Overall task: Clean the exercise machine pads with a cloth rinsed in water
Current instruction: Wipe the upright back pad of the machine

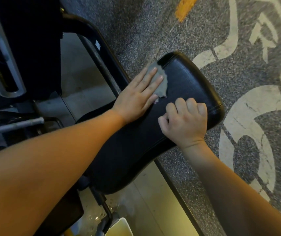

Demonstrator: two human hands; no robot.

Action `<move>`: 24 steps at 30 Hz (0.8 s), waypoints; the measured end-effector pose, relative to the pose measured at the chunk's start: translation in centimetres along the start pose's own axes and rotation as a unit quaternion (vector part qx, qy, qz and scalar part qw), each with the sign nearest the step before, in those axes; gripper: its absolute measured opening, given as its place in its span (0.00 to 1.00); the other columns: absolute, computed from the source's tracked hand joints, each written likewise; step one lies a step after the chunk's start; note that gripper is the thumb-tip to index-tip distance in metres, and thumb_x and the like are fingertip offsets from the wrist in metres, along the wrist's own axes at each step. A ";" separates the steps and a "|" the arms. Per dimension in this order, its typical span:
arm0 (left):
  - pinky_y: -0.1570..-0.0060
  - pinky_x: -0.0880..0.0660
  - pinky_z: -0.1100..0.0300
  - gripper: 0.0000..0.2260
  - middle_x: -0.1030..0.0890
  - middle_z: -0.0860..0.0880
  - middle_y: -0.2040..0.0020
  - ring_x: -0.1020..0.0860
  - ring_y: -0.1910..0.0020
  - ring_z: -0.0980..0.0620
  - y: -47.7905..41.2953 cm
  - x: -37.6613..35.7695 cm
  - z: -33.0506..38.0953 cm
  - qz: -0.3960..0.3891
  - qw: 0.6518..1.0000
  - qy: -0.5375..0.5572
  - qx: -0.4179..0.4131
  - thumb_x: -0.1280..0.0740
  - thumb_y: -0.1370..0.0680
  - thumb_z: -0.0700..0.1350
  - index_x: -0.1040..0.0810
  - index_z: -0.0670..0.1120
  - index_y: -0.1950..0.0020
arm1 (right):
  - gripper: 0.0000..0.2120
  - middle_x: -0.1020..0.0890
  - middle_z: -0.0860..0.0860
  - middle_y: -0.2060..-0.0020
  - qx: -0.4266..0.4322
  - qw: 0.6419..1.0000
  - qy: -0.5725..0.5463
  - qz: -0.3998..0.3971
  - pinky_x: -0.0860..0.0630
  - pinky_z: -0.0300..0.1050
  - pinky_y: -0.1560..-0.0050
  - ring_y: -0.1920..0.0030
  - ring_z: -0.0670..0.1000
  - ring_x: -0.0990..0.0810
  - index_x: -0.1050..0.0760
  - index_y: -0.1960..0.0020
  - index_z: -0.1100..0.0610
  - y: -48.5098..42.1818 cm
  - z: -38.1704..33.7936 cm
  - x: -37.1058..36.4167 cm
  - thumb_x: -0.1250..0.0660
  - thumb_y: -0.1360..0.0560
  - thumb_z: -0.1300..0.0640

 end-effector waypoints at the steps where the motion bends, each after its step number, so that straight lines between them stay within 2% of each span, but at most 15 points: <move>1: 0.23 0.42 0.41 0.24 0.44 0.38 0.19 0.46 0.19 0.37 1.5 -0.5 -0.5 -0.003 1.000 0.006 0.026 0.44 0.13 0.50 0.42 0.42 0.19 | 0.07 0.30 0.54 0.67 0.003 1.000 0.001 0.001 0.39 0.54 0.63 0.65 0.58 0.31 0.32 0.65 0.55 0.0 0.0 0.0 0.38 0.29 0.56; 6: 0.22 0.43 0.41 0.25 0.48 0.40 0.17 0.50 0.18 0.41 9.7 -3.5 -2.7 -0.054 0.990 0.026 0.129 0.48 0.13 0.53 0.46 0.46 0.17 | 0.08 0.32 0.53 0.68 0.005 1.000 0.011 0.008 0.40 0.53 0.64 0.65 0.57 0.32 0.32 0.65 0.55 0.1 0.0 -0.2 0.40 0.28 0.56; 11: 0.21 0.50 0.43 0.25 0.55 0.47 0.17 0.57 0.18 0.47 17.3 -5.2 -6.0 -0.125 0.956 0.028 0.262 0.56 0.14 0.59 0.56 0.55 0.18 | 0.08 0.31 0.53 0.67 0.003 1.000 0.019 0.000 0.40 0.53 0.63 0.65 0.57 0.32 0.32 0.65 0.55 0.0 0.1 -0.4 0.39 0.28 0.55; 14: 0.21 0.52 0.41 0.25 0.57 0.48 0.16 0.59 0.18 0.47 20.8 -5.4 -7.3 -0.141 0.922 0.044 0.359 0.59 0.15 0.59 0.59 0.58 0.18 | 0.08 0.31 0.53 0.67 0.000 1.000 0.020 -0.004 0.40 0.53 0.63 0.65 0.57 0.32 0.32 0.65 0.55 0.0 0.1 -0.5 0.39 0.28 0.55; 18: 0.20 0.59 0.44 0.25 0.61 0.49 0.17 0.62 0.18 0.48 20.4 -5.8 -5.8 -0.092 0.862 0.132 0.481 0.57 0.14 0.57 0.61 0.58 0.18 | 0.08 0.32 0.53 0.67 -0.002 1.000 0.025 0.005 0.40 0.53 0.63 0.65 0.57 0.32 0.34 0.65 0.54 0.0 0.0 -0.3 0.40 0.28 0.55; 20: 0.20 0.60 0.44 0.25 0.61 0.48 0.17 0.62 0.18 0.46 18.6 -5.8 -4.3 -0.076 0.864 0.145 0.476 0.56 0.14 0.56 0.60 0.57 0.18 | 0.08 0.31 0.53 0.68 -0.003 1.000 0.028 0.004 0.39 0.53 0.63 0.65 0.57 0.32 0.34 0.65 0.54 0.0 0.1 -0.2 0.40 0.29 0.55; 24: 0.21 0.62 0.45 0.26 0.63 0.47 0.18 0.64 0.19 0.44 14.6 -5.2 -0.3 -0.086 0.923 0.126 0.352 0.56 0.14 0.56 0.61 0.56 0.17 | 0.07 0.30 0.53 0.67 -0.004 1.000 0.028 0.001 0.38 0.53 0.63 0.65 0.57 0.31 0.32 0.65 0.55 0.1 -0.1 -0.3 0.38 0.30 0.55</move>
Point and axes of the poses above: each hand's wrist, its own y-axis away from the middle knuckle, its own x-axis out of the back of the hand, z = x × y, the point moved 9 cm from there along -y, towards the middle knuckle
